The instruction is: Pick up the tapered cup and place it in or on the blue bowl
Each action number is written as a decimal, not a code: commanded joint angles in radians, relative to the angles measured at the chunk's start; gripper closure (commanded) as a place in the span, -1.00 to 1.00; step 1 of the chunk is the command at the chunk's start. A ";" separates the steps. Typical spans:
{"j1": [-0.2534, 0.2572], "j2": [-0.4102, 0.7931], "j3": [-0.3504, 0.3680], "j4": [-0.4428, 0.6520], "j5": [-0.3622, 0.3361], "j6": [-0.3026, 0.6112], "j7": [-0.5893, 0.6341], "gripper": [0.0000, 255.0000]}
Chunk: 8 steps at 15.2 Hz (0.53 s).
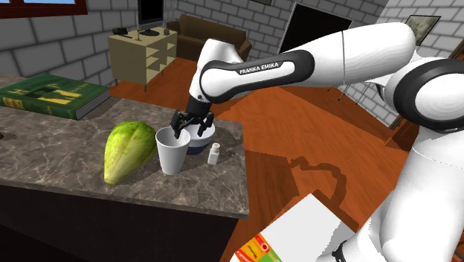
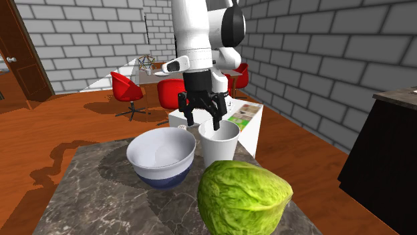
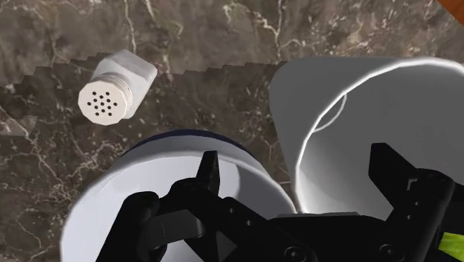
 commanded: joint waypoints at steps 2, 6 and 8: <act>0.005 0.020 0.000 -0.013 -0.005 0.034 0.004 -1.00; 0.006 0.024 0.000 -0.015 -0.006 0.040 0.005 -1.00; 0.006 0.024 0.000 -0.015 -0.006 0.040 0.005 -1.00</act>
